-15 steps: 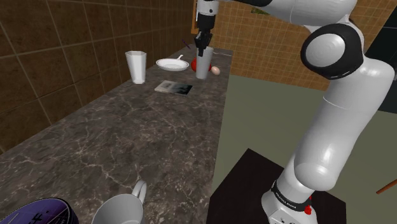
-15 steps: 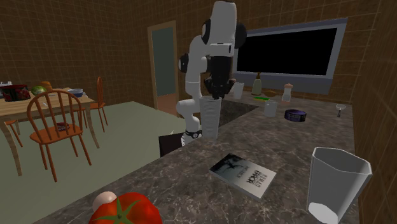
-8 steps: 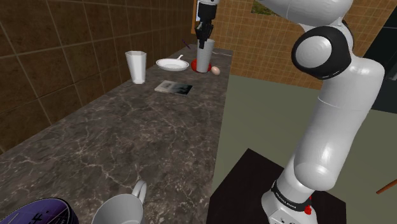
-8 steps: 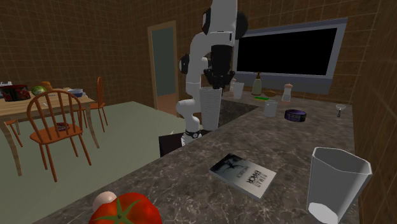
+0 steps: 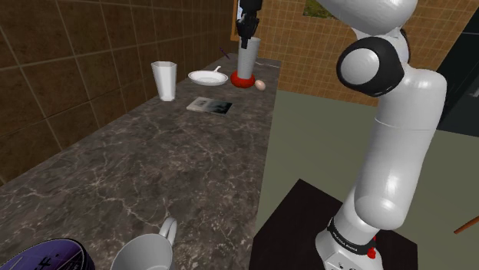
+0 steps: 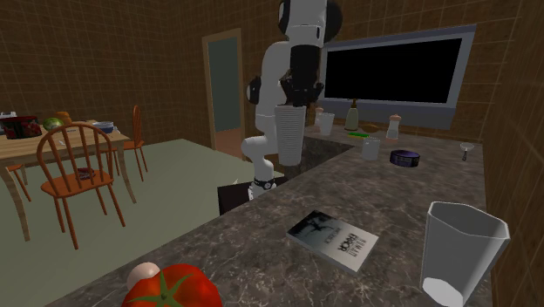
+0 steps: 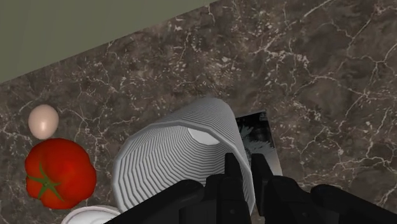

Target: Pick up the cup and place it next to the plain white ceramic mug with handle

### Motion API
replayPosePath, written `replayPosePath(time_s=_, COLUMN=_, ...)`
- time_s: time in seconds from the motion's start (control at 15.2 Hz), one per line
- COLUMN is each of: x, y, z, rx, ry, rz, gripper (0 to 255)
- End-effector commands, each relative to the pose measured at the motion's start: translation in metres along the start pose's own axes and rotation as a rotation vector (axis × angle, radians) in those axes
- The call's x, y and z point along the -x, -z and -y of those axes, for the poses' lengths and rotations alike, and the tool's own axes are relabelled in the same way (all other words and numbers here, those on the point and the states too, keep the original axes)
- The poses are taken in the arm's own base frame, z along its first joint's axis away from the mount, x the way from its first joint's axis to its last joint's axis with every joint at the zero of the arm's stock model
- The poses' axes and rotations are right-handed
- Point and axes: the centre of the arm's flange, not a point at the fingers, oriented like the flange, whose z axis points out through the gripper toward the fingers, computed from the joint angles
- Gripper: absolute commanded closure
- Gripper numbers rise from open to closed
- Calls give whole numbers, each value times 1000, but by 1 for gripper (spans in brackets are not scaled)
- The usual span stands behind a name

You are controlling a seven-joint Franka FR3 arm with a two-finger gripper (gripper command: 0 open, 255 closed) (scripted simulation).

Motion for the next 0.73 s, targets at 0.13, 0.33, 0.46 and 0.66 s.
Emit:
replayPosePath(time_s=0.13, x=18, y=13, z=42, rx=0, ry=0, rz=0, gripper=255)
replayPosePath(time_s=0.33, x=32, y=22, z=78, rx=0, ry=0, rz=0, gripper=255)
replayPosePath(time_s=0.46, x=41, y=28, z=102, rx=0, ry=0, rz=0, gripper=255)
replayPosePath(time_s=0.66, x=55, y=37, z=138, rx=0, ry=0, rz=0, gripper=255)
